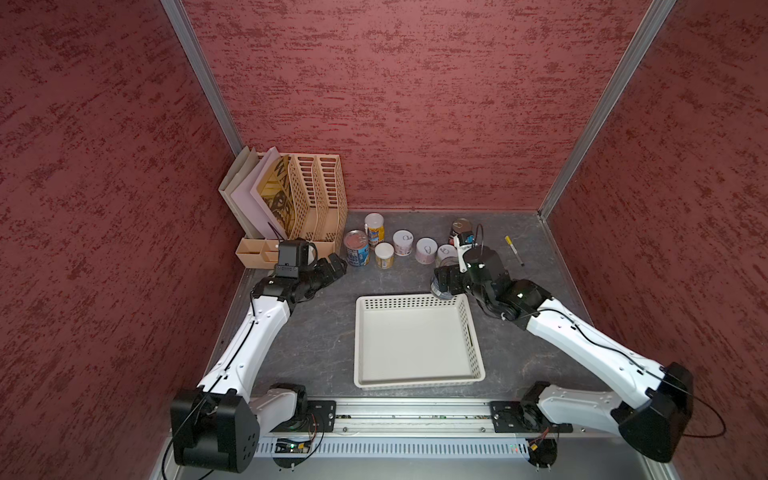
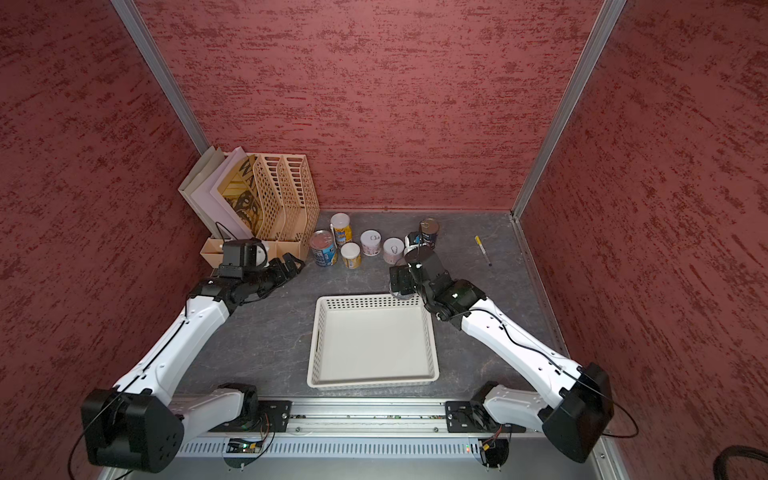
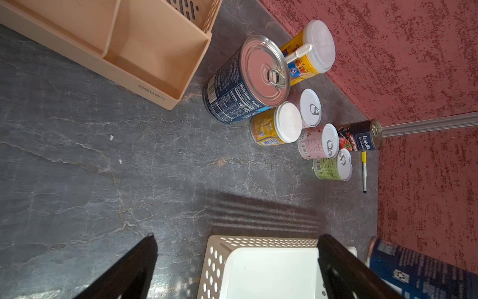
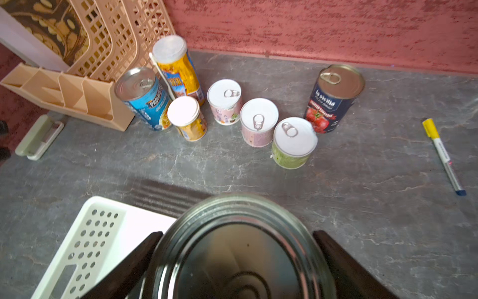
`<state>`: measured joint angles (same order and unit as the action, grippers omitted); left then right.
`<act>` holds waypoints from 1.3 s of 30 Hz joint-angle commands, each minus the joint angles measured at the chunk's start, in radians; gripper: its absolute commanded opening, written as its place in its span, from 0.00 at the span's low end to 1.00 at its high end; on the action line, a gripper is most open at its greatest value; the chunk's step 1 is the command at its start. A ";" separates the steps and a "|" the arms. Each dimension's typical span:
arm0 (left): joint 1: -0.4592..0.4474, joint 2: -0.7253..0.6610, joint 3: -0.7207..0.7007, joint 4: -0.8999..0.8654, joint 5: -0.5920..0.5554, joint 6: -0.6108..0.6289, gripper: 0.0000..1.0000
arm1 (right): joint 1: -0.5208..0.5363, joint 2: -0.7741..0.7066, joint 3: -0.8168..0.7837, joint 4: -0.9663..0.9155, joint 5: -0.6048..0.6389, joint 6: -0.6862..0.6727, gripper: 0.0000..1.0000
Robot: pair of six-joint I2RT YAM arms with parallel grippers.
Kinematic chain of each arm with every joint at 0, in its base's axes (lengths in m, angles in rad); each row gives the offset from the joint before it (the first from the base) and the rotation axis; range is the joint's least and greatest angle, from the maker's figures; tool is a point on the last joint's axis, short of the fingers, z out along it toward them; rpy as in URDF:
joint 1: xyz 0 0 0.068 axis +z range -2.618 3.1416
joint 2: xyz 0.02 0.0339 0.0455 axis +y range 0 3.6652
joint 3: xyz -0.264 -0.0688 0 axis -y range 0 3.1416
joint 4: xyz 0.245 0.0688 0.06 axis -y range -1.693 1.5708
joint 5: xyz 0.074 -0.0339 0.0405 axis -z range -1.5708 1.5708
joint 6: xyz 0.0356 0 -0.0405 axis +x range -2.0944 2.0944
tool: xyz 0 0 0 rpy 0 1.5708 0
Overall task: Put the canned food in the basket
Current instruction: Place the canned food in the basket.
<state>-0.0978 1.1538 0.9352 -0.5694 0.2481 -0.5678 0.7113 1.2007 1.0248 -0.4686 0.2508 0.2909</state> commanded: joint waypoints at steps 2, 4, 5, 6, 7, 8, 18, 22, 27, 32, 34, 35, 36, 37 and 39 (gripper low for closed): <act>-0.010 -0.009 0.033 -0.009 -0.018 0.020 1.00 | 0.042 -0.080 -0.057 0.246 -0.012 -0.025 0.31; -0.010 -0.008 0.034 -0.009 -0.018 0.021 1.00 | 0.054 -0.085 -0.071 0.271 -0.020 -0.035 0.31; -0.010 -0.007 0.033 -0.009 -0.018 0.020 1.00 | 0.059 -0.086 -0.076 0.276 -0.021 -0.043 0.32; -0.010 -0.007 0.032 -0.005 -0.014 0.020 1.00 | 0.063 -0.085 -0.079 0.282 -0.020 -0.049 0.32; -0.011 -0.008 0.031 -0.003 -0.011 0.019 1.00 | 0.063 -0.085 -0.087 0.288 -0.020 -0.047 0.32; -0.011 -0.006 0.030 -0.002 -0.010 0.018 1.00 | 0.063 -0.083 -0.098 0.298 -0.021 -0.046 0.32; -0.016 -0.032 0.022 -0.006 -0.046 0.026 1.00 | 0.068 -0.009 -0.129 0.327 -0.001 -0.024 0.31; -0.014 -0.036 0.010 0.005 -0.054 0.026 1.00 | 0.068 0.021 -0.138 0.329 0.060 -0.015 0.32; -0.016 -0.016 0.025 -0.010 -0.052 0.032 1.00 | 0.068 0.047 -0.129 0.309 0.062 0.007 0.31; -0.015 -0.028 0.016 -0.003 -0.066 0.033 1.00 | 0.068 -0.029 -0.170 0.304 0.044 0.015 0.31; -0.015 -0.023 0.016 0.000 -0.066 0.035 1.00 | 0.068 -0.061 -0.183 0.295 0.053 0.017 0.31; -0.015 -0.020 0.017 -0.002 -0.066 0.035 1.00 | 0.068 -0.074 -0.190 0.294 0.052 0.021 0.31; -0.016 -0.014 0.019 -0.003 -0.067 0.035 1.00 | 0.068 -0.088 -0.197 0.296 0.043 0.028 0.31; -0.015 -0.011 0.022 -0.006 -0.068 0.037 1.00 | 0.068 -0.097 -0.205 0.297 0.032 0.033 0.31; -0.015 -0.008 0.025 -0.008 -0.069 0.036 1.00 | 0.068 -0.102 -0.208 0.289 0.024 0.044 0.31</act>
<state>-0.1070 1.1378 0.9440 -0.5762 0.1970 -0.5480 0.7753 1.1393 0.8013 -0.2558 0.2726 0.3050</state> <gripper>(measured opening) 0.996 0.895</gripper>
